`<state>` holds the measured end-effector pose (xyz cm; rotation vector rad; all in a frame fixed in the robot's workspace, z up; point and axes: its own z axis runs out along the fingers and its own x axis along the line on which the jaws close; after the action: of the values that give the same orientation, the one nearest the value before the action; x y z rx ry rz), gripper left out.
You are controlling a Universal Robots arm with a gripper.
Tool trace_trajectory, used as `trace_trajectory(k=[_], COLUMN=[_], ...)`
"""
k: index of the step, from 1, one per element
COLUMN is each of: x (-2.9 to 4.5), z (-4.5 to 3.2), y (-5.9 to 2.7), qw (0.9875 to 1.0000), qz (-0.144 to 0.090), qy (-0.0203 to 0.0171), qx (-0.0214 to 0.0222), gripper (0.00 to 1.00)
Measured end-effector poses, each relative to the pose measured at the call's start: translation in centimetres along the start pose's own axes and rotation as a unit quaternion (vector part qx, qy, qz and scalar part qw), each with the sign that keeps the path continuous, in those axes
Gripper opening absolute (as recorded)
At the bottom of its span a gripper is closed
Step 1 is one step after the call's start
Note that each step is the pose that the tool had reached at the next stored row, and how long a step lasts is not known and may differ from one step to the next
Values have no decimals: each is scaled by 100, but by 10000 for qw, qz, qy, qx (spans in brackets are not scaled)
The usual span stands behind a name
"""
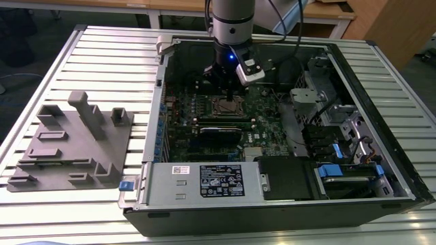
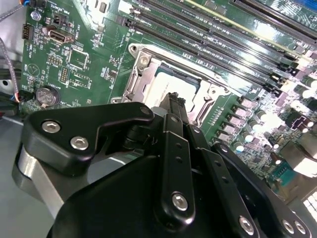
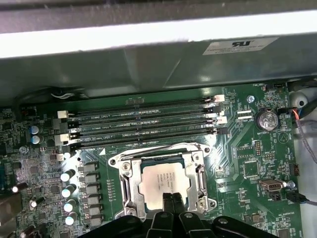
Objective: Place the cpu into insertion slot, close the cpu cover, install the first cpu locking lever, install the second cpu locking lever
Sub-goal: 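Install the second cpu locking lever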
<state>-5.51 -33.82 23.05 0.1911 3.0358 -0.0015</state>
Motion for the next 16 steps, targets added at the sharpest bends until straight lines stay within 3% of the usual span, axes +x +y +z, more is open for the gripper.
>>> trace_trajectory(k=[16], x=[-5], z=[-46], y=[0], qw=[10000], qz=[0], qy=[0], qx=[-1], gripper=[11])
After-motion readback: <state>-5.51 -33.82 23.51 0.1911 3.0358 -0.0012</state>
